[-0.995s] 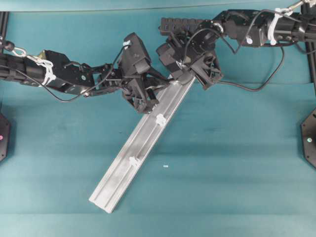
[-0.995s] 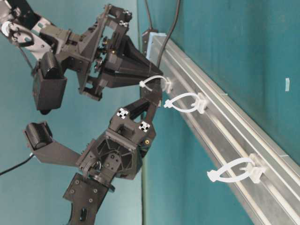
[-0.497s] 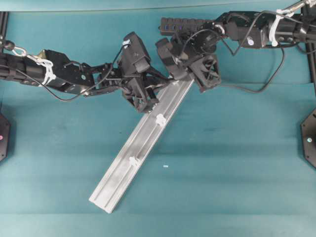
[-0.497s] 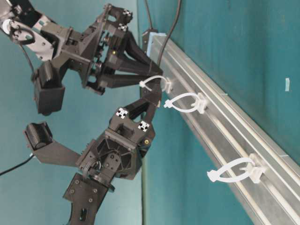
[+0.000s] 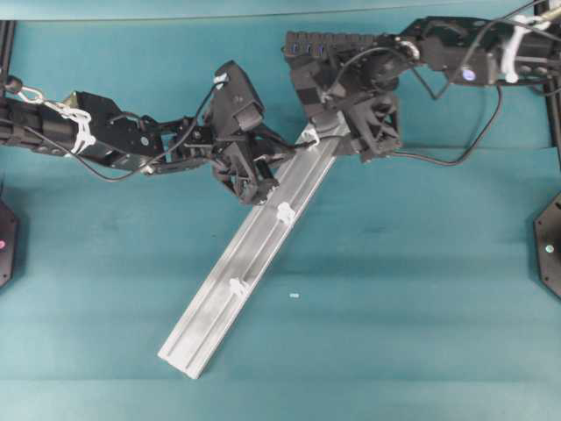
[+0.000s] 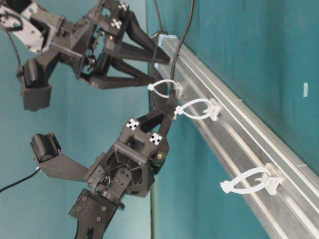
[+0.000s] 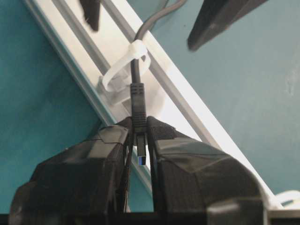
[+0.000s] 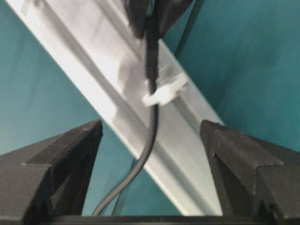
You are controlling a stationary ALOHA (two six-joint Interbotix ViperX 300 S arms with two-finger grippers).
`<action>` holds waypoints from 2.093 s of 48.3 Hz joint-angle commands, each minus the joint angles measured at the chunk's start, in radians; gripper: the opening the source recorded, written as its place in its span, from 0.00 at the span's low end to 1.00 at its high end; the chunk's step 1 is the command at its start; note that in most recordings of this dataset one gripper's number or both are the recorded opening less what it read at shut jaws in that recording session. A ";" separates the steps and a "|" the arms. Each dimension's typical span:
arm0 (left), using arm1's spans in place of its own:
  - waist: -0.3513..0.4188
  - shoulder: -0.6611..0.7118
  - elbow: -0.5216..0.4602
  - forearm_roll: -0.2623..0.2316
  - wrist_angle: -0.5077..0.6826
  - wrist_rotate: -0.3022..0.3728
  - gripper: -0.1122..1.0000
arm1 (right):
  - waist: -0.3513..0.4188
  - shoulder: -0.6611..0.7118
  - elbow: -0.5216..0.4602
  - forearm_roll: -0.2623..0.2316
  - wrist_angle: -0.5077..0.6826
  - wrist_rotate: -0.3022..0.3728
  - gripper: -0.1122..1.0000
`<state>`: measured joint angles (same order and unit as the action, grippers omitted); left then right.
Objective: Pass the USB cable through three rings with both arms.
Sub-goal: 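Bring the left gripper in and grasp the plug beyond the first loop, then release the plug with the right gripper and pull it through with the left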
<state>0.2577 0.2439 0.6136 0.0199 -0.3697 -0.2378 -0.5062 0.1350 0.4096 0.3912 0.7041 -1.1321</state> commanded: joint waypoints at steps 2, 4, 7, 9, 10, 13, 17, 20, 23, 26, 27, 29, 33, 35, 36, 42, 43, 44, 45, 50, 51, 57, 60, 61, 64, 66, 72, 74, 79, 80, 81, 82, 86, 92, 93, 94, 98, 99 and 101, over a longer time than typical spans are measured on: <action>-0.028 -0.077 0.012 0.002 0.021 -0.015 0.19 | 0.005 -0.035 0.008 0.002 -0.014 0.031 0.86; -0.032 -0.087 0.012 0.002 0.035 -0.031 0.19 | 0.008 -0.043 0.012 0.000 -0.020 0.037 0.86; -0.035 -0.110 0.009 0.002 0.075 -0.074 0.19 | 0.017 -0.049 0.011 0.000 -0.029 0.041 0.86; -0.037 -0.124 0.009 0.003 0.097 -0.100 0.19 | 0.023 -0.048 0.008 -0.002 -0.035 0.041 0.86; -0.037 -0.132 0.009 0.002 0.104 -0.109 0.19 | 0.025 -0.046 0.006 -0.002 -0.038 0.043 0.86; -0.040 -0.152 0.012 0.002 0.123 -0.135 0.19 | 0.038 -0.043 -0.002 -0.002 -0.049 0.043 0.86; -0.051 -0.179 0.020 0.002 0.137 -0.143 0.19 | 0.061 -0.040 -0.012 -0.002 -0.067 0.043 0.85; -0.061 -0.201 0.028 0.002 0.141 -0.144 0.19 | 0.081 -0.035 -0.017 -0.002 -0.081 0.044 0.85; -0.069 -0.216 0.034 0.002 0.141 -0.146 0.19 | 0.103 -0.032 -0.018 -0.002 -0.097 0.044 0.85; -0.080 -0.232 0.038 0.002 0.143 -0.147 0.19 | 0.118 -0.031 -0.018 -0.002 -0.115 0.044 0.85; -0.083 -0.235 0.040 0.002 0.143 -0.147 0.19 | 0.124 -0.031 -0.020 -0.002 -0.120 0.043 0.85; -0.087 -0.241 0.041 0.003 0.143 -0.147 0.19 | 0.130 -0.031 -0.020 -0.002 -0.130 0.044 0.85; -0.095 -0.249 0.041 0.002 0.146 -0.149 0.19 | 0.135 -0.026 -0.020 -0.003 -0.143 0.044 0.85; -0.100 -0.250 0.041 0.002 0.146 -0.147 0.19 | 0.135 -0.025 -0.018 -0.003 -0.146 0.043 0.85; -0.100 -0.252 0.041 0.003 0.146 -0.149 0.19 | 0.135 -0.021 -0.018 -0.003 -0.147 0.044 0.85; -0.101 -0.250 0.035 0.002 0.146 -0.149 0.19 | 0.140 -0.006 -0.020 -0.009 -0.143 0.043 0.83; -0.100 -0.249 0.035 0.003 0.146 -0.149 0.19 | 0.141 -0.005 -0.020 -0.011 -0.143 0.043 0.82; -0.100 -0.249 0.034 0.003 0.146 -0.149 0.19 | 0.143 -0.003 -0.020 -0.015 -0.143 0.043 0.81; -0.101 -0.247 0.034 0.002 0.146 -0.149 0.19 | 0.144 -0.002 -0.020 -0.018 -0.143 0.043 0.80; -0.100 -0.247 0.032 0.002 0.147 -0.149 0.19 | 0.153 0.005 -0.015 -0.028 -0.141 0.043 0.74; -0.101 -0.247 0.032 0.002 0.146 -0.149 0.19 | 0.155 0.005 -0.015 -0.028 -0.141 0.043 0.73; -0.100 -0.247 0.032 0.003 0.147 -0.149 0.19 | 0.163 0.005 -0.017 -0.028 -0.146 0.043 0.61; -0.100 -0.245 0.032 0.003 0.146 -0.147 0.19 | 0.164 0.005 -0.020 -0.028 -0.150 0.041 0.49; -0.100 -0.245 0.032 0.002 0.147 -0.147 0.19 | 0.166 0.006 -0.021 -0.028 -0.155 0.041 0.44; -0.100 -0.245 0.034 0.002 0.149 -0.147 0.19 | 0.167 0.006 -0.025 -0.028 -0.169 0.043 0.29; -0.100 -0.244 0.034 0.002 0.150 -0.147 0.19 | 0.167 0.008 -0.026 -0.028 -0.172 0.043 0.21; -0.100 -0.245 0.037 0.002 0.152 -0.146 0.19 | 0.167 0.009 -0.028 -0.028 -0.173 0.043 0.21; -0.100 -0.245 0.038 0.002 0.152 -0.146 0.19 | 0.169 0.011 -0.028 -0.028 -0.172 0.043 0.21; -0.098 -0.244 0.040 0.002 0.156 -0.144 0.19 | 0.167 0.012 -0.029 -0.035 -0.172 0.043 0.21; -0.100 -0.244 0.041 0.002 0.160 -0.144 0.20 | 0.167 0.012 -0.029 -0.041 -0.172 0.043 0.21; -0.101 -0.245 0.043 0.003 0.163 -0.146 0.22 | 0.167 0.012 -0.028 -0.046 -0.172 0.043 0.21; -0.101 -0.245 0.046 0.002 0.167 -0.146 0.23 | 0.169 0.014 -0.029 -0.051 -0.172 0.043 0.21; -0.104 -0.250 0.057 0.003 0.179 -0.149 0.38 | 0.169 0.023 -0.029 -0.084 -0.160 0.043 0.20; -0.107 -0.264 0.074 0.002 0.183 -0.149 0.70 | 0.170 0.034 -0.031 -0.143 -0.129 0.043 0.20; -0.107 -0.267 0.075 0.002 0.183 -0.149 0.75 | 0.170 0.035 -0.032 -0.149 -0.126 0.043 0.20; -0.107 -0.273 0.078 0.003 0.183 -0.149 0.80 | 0.170 0.037 -0.034 -0.156 -0.123 0.043 0.20; -0.110 -0.298 0.095 0.002 0.184 -0.147 0.96 | 0.173 0.041 -0.038 -0.181 -0.109 0.041 0.20; -0.112 -0.305 0.101 0.002 0.186 -0.147 0.98 | 0.173 0.043 -0.040 -0.187 -0.107 0.041 0.20; -0.115 -0.324 0.114 0.002 0.186 -0.147 0.98 | 0.175 0.046 -0.040 -0.198 -0.104 0.040 0.20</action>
<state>0.1503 0.0123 0.7194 0.0199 -0.1810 -0.3850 -0.3405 0.1733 0.3774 0.2148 0.5906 -1.0983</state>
